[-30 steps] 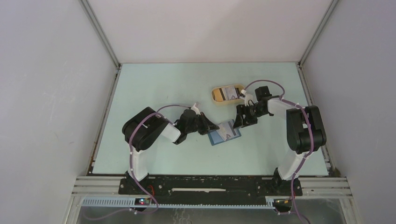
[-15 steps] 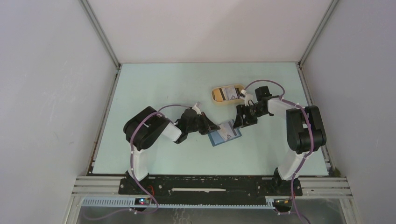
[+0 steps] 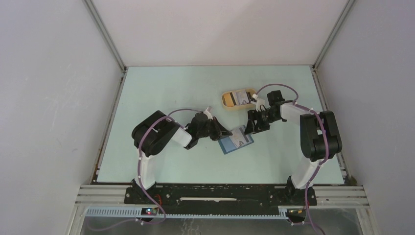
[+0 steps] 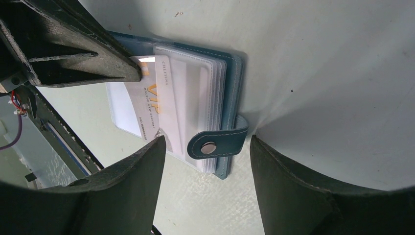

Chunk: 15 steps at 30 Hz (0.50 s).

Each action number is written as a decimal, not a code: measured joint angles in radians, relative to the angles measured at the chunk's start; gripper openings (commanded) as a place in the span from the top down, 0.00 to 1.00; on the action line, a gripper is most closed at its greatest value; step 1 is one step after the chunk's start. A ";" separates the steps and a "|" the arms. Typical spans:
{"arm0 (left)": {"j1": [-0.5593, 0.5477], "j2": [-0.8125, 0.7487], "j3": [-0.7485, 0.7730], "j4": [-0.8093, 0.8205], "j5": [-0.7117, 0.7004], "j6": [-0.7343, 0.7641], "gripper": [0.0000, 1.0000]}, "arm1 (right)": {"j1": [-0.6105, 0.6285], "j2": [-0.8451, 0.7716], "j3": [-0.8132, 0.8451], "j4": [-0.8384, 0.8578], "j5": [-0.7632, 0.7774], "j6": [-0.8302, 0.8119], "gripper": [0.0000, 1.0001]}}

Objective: Put the credit cards into the card holder
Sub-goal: Insert the credit card into the card holder.

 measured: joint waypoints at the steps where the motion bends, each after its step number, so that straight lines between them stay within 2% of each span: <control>1: 0.000 0.001 0.002 0.000 0.002 0.000 0.97 | 0.000 0.000 0.000 0.000 0.000 0.000 0.28; 6: 0.000 0.006 0.010 -0.004 0.006 0.000 0.93 | 0.003 0.000 0.000 0.000 0.005 0.000 0.26; 15: 0.000 0.019 0.025 -0.008 0.013 0.001 0.83 | 0.005 -0.059 0.000 -0.001 0.054 -0.018 0.15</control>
